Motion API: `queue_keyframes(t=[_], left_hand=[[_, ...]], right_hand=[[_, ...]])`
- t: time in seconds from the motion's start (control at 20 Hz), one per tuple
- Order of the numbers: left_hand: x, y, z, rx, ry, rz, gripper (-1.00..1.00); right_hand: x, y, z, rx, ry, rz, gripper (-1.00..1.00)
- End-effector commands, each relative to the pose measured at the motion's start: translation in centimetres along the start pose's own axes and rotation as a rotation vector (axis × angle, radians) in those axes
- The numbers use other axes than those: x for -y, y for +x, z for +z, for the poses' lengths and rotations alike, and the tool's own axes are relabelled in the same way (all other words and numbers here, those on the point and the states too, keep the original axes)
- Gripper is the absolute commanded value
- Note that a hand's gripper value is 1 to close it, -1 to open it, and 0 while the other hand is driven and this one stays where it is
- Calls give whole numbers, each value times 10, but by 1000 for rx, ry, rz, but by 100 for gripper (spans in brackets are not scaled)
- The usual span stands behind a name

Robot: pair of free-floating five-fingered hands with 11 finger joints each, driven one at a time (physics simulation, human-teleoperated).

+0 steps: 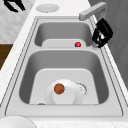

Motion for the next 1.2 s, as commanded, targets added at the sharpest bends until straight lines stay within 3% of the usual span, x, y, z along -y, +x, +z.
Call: queue_keyframes(t=[0.0,0.2,0.55,1.15], left_hand=[[0,0,0,0,0,0,0],[0,0,0,0,0,0,0],[0,0,0,0,0,0,0],[0,0,0,0,0,0,0]], right_hand=[[-6,27,16,-9,-6,11,100],[-8,28,15,-31,-9,31,100],[-10,12,18,-84,-19,112,100],[-6,11,16,-103,-16,101,100]])
